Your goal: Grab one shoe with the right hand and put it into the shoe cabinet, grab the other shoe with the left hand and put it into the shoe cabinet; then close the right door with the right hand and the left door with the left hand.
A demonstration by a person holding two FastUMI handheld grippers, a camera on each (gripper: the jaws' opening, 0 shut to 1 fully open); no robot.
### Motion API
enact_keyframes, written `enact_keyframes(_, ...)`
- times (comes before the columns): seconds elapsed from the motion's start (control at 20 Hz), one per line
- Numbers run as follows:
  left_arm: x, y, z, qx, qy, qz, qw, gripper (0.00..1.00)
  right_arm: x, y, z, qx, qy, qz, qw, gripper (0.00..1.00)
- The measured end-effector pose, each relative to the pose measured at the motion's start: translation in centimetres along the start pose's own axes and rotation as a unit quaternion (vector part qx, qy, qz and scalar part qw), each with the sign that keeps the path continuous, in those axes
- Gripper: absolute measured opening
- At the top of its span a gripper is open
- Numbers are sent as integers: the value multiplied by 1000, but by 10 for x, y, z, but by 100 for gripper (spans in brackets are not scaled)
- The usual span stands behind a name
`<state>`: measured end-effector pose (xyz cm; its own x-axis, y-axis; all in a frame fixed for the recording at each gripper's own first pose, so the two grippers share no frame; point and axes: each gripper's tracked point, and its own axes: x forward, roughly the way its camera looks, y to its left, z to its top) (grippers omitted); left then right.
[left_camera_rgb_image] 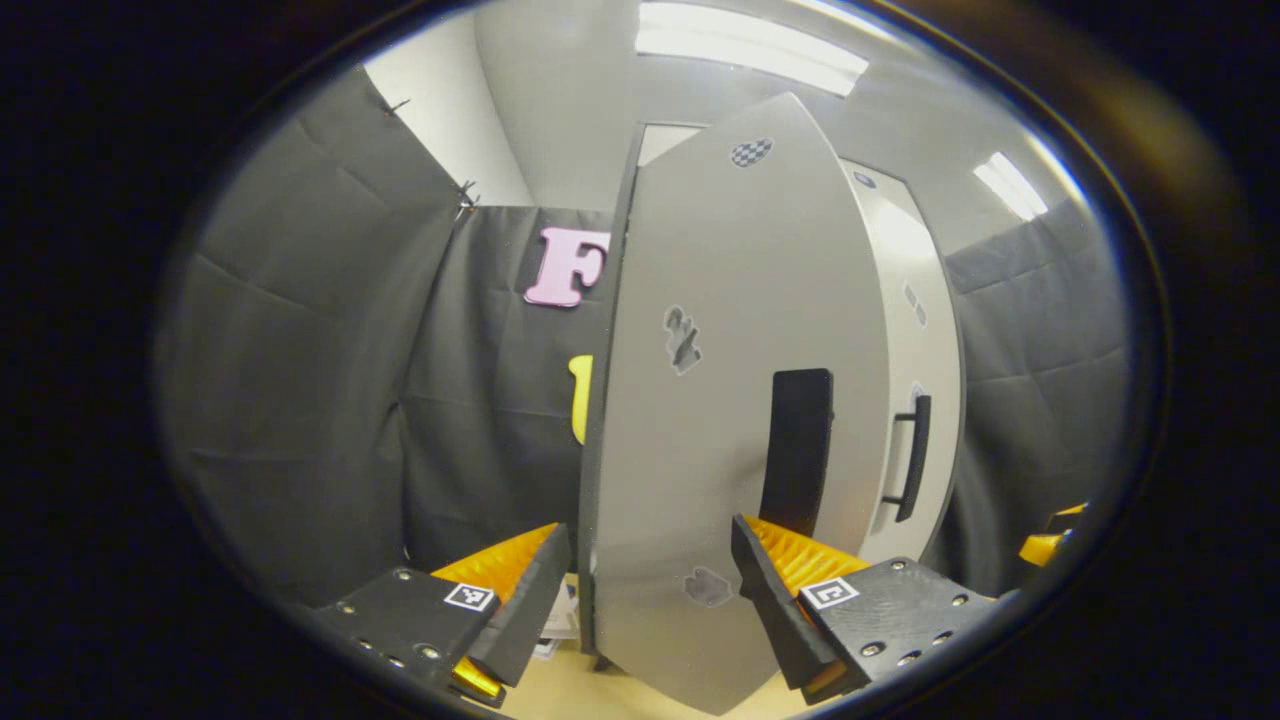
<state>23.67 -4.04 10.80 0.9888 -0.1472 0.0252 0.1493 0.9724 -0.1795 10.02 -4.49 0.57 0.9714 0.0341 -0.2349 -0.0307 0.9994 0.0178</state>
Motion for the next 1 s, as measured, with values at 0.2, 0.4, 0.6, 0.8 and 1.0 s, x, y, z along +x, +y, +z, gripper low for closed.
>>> enact_keyframes(0.2,24,-37,-13,20,9,-15,1000,100,-3,1,0,6,-2,3,1000,97)
enact_keyframes(0.4,26,-45,-11,57,-1,-7,998,100,-4,4,3,12,-10,13,1000,97)
enact_keyframes(0.6,25,-45,-11,63,1,-14,998,94,-8,8,9,18,-19,27,999,97)
enact_keyframes(0.8,16,-39,2,74,-1,-6,997,94,-11,12,17,24,-31,42,998,97)
enact_keyframes(1.0,-7,-22,3,84,2,14,996,94,-25,16,24,19,-42,50,998,94)
